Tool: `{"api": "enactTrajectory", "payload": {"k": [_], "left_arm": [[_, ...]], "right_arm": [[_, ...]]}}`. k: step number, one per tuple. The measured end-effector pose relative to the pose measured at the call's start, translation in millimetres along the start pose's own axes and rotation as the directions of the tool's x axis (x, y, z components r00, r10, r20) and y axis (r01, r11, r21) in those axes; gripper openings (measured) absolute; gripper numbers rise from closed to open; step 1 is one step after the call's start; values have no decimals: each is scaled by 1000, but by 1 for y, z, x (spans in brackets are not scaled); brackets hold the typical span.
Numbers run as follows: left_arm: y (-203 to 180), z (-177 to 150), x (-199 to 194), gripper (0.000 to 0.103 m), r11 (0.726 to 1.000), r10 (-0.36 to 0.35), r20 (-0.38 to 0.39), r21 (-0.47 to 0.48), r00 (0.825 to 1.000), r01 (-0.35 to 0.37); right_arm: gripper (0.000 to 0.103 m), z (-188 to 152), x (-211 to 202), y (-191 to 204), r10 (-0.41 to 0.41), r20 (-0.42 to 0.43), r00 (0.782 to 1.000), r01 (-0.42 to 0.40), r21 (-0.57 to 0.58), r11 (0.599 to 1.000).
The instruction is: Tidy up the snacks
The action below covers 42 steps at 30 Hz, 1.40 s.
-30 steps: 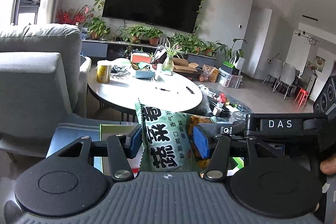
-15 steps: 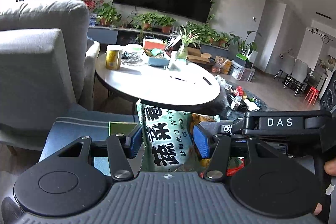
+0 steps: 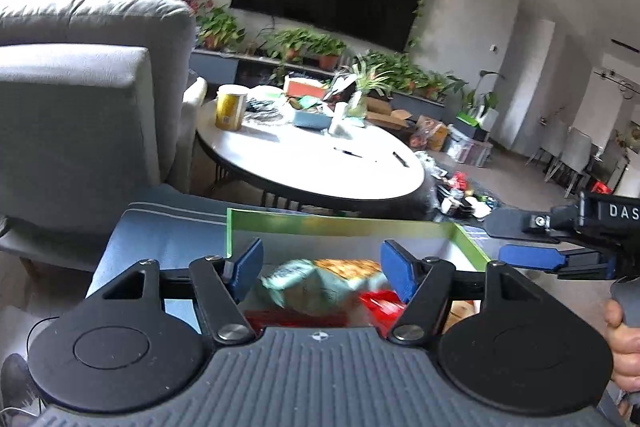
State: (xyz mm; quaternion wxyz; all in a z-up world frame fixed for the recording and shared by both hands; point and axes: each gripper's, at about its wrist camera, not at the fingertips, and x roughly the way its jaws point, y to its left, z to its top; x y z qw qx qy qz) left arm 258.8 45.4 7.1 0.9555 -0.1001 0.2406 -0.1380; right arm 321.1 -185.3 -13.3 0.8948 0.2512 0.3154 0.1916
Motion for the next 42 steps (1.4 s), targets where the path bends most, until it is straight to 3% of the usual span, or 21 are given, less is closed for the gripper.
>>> {"api": "enactTrajectory", "payload": {"k": [6,10,15,18,28,33,35,42], "left_arm": [[-28,-27,-31,64,997,-64,-44,36,997,66],[-54,-52,-42,65,991,-111,-119,65,987,119],[-89,-74,-39,65,984,-115,-190,111,975,138],[-100,-80,-39,65,984,-101,-202,127,974,129],[-110,-89,-20,67,987,-98,-250,102,963,127],[-108,-93,-12,62,981,-174,-265,41,948,192],[-110,-95,-11,56,974,-212,-274,19,938,226],[-113,-93,-28,53,965,-247,-239,34,939,262]], "right_arm": [[89,-27,-52,-18,-65,-6,998,65,-10,998],[89,-55,-73,-35,-193,-43,980,193,4,981],[89,-82,-62,-47,-256,-139,957,261,19,965],[90,-92,-58,-43,-282,-130,950,284,-7,959],[89,-99,-66,-56,-202,-129,971,208,32,978],[84,-100,-69,-64,-150,-115,982,157,61,986],[75,-100,-70,-67,-104,-112,988,113,77,991],[74,-99,-74,-66,-65,-112,992,78,113,991]]}}
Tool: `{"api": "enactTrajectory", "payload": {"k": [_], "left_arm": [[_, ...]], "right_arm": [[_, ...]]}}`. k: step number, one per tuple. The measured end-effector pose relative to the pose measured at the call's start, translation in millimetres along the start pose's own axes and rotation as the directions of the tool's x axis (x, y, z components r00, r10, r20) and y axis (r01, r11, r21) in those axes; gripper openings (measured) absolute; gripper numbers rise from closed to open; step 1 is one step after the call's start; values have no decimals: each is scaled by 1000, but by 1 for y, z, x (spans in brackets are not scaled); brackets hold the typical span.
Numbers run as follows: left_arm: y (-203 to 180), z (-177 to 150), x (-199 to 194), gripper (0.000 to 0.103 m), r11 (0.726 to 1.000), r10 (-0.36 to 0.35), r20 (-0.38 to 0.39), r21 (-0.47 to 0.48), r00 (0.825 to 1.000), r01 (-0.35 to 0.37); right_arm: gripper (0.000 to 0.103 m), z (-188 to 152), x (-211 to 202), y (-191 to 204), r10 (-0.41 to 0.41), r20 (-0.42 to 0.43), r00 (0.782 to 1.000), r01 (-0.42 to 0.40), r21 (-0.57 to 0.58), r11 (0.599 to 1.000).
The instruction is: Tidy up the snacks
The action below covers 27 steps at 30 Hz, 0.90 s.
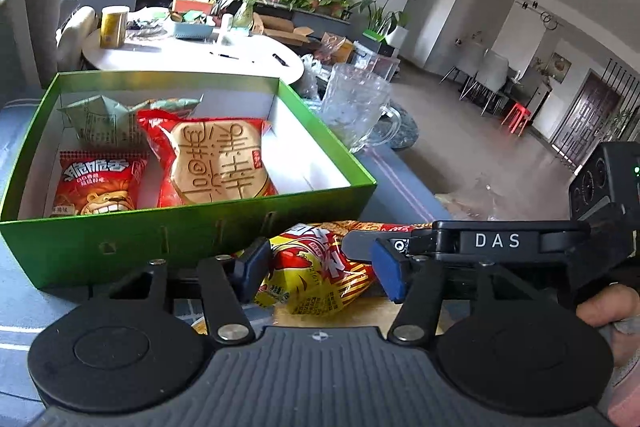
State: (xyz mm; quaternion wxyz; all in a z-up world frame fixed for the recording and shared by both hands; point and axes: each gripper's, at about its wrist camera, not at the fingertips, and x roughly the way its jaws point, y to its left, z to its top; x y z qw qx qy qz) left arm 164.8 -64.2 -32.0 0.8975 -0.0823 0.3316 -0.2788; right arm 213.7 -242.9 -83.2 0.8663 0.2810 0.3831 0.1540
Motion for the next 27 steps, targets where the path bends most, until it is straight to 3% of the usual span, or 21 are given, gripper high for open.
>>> {"api": "enactTrajectory", "payload": {"k": [9,13,19,21,24,27], "left_arm": [[1,0,-74,53,1000,-27,140,-6,990,28],[12,-15,-108,53,1000,8,171,-29,985,-3],[40,-37,-132,57,992,81,172,-111,982,-62],[49,-37,-131,64,988,96,180,-136,979,-71],[56,-31,-118,73,984,104,192,-164,976,-72],[56,-23,-92,73,983,63,153,-182,986,-34]], "right_arm": [[74,-4,-34,37,98,56,994,-96,-43,994],[74,-16,-41,68,147,59,987,-140,-107,984],[74,-36,-32,91,205,-11,979,-205,-140,969],[75,-34,-36,91,171,27,985,-165,-142,976],[80,-20,-45,77,44,130,991,-31,-106,994],[87,-2,-45,52,-62,148,987,65,-18,998]]}}
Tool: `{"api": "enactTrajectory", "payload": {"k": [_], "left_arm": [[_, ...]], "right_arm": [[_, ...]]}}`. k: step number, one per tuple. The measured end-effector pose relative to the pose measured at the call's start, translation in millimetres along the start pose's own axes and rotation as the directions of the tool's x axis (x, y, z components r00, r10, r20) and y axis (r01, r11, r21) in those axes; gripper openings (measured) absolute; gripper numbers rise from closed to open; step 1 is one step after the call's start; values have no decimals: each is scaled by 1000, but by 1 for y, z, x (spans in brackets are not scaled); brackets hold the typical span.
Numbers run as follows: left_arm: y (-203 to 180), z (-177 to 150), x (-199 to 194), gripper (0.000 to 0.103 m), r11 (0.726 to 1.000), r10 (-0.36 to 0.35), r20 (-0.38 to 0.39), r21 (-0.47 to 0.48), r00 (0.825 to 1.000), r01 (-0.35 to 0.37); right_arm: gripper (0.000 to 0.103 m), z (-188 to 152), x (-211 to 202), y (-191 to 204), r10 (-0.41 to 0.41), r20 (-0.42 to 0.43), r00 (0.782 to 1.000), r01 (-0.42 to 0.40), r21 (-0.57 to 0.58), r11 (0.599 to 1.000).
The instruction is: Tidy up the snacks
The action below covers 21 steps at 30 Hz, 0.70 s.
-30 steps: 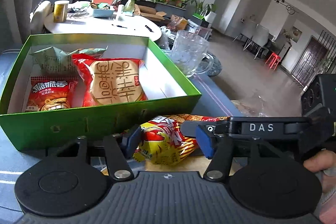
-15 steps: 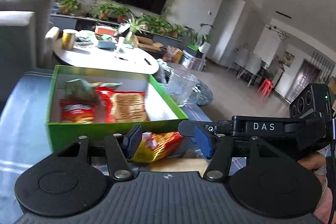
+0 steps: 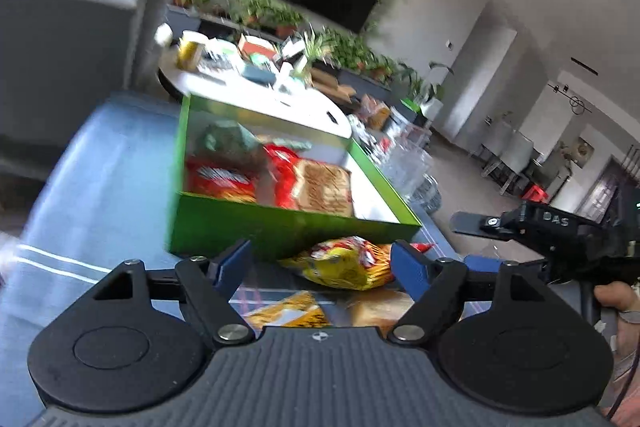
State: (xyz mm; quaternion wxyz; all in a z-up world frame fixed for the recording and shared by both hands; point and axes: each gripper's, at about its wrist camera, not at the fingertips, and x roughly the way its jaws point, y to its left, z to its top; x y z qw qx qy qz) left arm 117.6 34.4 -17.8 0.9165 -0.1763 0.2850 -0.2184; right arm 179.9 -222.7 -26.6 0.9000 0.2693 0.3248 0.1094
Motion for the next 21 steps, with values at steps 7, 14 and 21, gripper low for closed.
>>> {"api": "enactTrajectory", "payload": {"k": [7,14,21], "left_arm": [[-15,6,56,73,1000,4,-69,-2,998,-4],[-11,3,82,72,1000,26,-125,-4,992,-26],[-9,-4,96,53,1000,17,-161,23,987,-14]], "right_arm": [[88,7,36,-32,-18,-123,992,35,138,990],[88,8,62,-29,0,-179,984,23,127,992],[68,2,74,-24,35,-228,973,-22,62,998]]}}
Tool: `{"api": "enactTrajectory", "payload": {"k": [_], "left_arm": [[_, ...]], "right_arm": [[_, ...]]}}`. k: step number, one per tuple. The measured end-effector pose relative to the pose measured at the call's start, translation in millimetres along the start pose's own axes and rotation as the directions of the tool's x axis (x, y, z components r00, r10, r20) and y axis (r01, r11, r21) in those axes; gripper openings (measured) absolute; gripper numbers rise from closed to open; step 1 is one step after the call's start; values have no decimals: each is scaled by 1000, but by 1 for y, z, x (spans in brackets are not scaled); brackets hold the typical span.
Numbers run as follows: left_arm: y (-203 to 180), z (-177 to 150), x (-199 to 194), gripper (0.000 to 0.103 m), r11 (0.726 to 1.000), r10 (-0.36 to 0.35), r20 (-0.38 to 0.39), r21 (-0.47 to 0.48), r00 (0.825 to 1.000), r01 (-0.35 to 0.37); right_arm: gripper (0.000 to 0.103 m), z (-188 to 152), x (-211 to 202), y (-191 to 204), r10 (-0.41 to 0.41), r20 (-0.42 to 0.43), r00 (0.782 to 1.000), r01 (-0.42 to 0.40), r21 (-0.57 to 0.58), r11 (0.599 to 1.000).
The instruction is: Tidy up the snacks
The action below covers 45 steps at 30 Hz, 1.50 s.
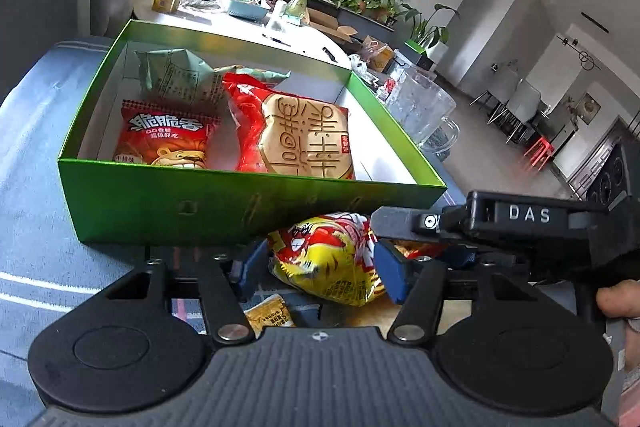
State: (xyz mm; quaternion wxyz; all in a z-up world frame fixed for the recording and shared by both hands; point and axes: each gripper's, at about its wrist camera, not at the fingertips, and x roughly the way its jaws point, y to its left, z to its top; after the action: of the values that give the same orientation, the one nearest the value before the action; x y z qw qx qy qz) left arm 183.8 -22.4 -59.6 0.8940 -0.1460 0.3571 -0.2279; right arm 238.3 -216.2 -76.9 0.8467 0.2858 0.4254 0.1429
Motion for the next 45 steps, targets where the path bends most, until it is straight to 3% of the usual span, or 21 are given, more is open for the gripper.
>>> {"api": "enactTrajectory", "payload": {"k": [2,10,15,18,20,24,29,34,39,45], "left_arm": [[-1,-1,-6,53,1000,-30,11,-5,999,30],[-26,-4,-62,53,993,-90,107,82,990,81],[-22,-13,-102,53,990,-124,148,90,981,112],[-23,-26,-121,53,988,-80,161,143,984,57],[-19,-35,-130,53,987,-45,169,160,985,18],[9,-42,-144,54,997,19,193,75,981,-34],[37,-43,-147,58,994,108,220,-26,969,-105],[57,-44,-128,59,976,216,196,-81,956,-204],[64,-45,-118,59,937,350,188,-72,918,-343],[75,-48,-109,59,943,333,117,-57,936,-328]], "right_arm": [[64,-2,-2,2,7,6,1000,-7,-41,999],[63,-11,-41,23,46,96,994,-37,-90,995],[63,-28,-66,50,124,135,983,-102,-163,981],[63,-45,-64,69,228,89,970,-207,-194,959],[63,-57,-57,84,228,84,970,-201,-247,948],[63,-69,-49,94,231,39,972,-214,-258,942],[62,-60,-59,76,121,99,988,-98,-213,972],[62,-60,-54,70,63,108,992,-42,-191,981],[62,-62,-28,89,68,50,996,-53,-266,963],[62,-63,10,111,41,-7,999,-41,-323,946]]}}
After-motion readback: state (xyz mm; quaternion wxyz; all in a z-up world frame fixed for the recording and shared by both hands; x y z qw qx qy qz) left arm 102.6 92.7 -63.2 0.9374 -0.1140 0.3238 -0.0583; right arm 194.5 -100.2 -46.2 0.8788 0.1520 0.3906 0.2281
